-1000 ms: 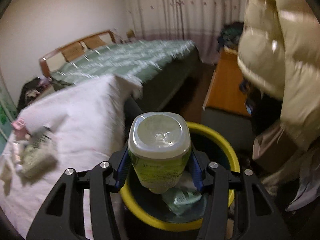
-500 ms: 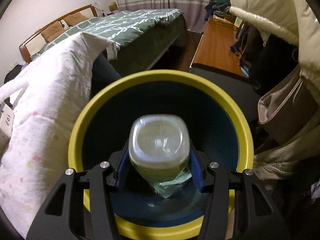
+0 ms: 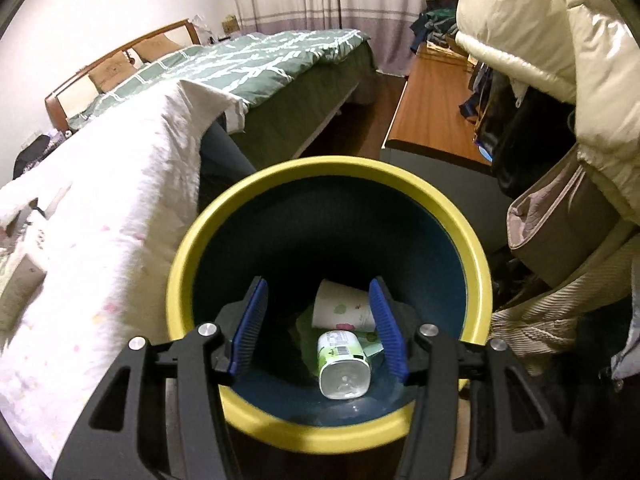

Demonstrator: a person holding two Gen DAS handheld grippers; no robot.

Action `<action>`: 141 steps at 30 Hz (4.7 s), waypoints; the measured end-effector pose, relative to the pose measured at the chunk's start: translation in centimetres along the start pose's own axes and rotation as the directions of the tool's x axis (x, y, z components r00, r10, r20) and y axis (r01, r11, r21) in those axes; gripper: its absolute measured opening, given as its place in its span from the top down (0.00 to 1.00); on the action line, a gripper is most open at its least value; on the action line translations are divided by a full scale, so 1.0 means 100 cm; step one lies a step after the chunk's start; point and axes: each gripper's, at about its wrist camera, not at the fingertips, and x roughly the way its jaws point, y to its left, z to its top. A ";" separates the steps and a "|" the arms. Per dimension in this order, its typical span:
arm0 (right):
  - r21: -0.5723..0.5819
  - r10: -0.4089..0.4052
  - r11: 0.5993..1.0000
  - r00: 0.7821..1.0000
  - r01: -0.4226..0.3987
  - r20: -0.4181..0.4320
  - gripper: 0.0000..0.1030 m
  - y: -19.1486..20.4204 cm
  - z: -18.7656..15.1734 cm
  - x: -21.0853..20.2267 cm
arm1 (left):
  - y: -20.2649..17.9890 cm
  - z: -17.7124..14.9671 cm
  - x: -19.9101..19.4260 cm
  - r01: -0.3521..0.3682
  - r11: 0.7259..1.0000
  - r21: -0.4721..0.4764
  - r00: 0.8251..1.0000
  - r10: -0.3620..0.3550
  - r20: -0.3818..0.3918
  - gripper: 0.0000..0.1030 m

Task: Collect trash
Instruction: 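Carry the bottle to the yellow bin and open the right tool, then grasp the rim of the white plastic bowl with the left tool, then carry the white bowl to the yellow bin and release it with the left tool, then move the right tool to the table and grasp the white pill bottle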

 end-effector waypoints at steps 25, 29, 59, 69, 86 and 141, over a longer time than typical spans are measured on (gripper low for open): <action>-0.009 0.043 0.999 0.999 -0.042 0.024 0.50 0.008 -0.002 -0.015 | 0.000 -0.013 0.040 0.012 0.999 0.039 0.990 -0.006 -0.138 0.66; -0.009 0.045 0.999 0.999 -0.045 0.023 0.50 0.007 -0.003 -0.016 | 0.000 -0.015 0.043 0.011 0.999 0.039 0.987 -0.004 -0.161 0.79; 0.021 0.056 0.998 0.988 -0.059 0.142 0.47 -0.019 -0.026 -0.090 | -0.147 0.050 -0.035 0.325 0.890 0.321 0.939 -0.343 -0.002 0.93; 0.069 -0.012 0.998 0.990 0.002 0.143 0.46 -0.061 -0.038 -0.105 | -0.289 0.093 -0.001 0.464 0.746 0.477 0.867 -0.492 -0.075 0.93; 0.112 -0.047 0.993 0.989 0.031 0.142 0.46 -0.090 -0.046 -0.115 | -0.426 0.108 0.081 0.548 0.673 0.496 0.833 -0.493 -0.251 0.92; -0.536 0.536 0.664 0.832 -0.522 -0.145 0.52 0.303 -0.026 -0.102 | 0.067 0.019 -0.088 -0.009 0.990 -0.139 0.971 0.042 0.234 0.04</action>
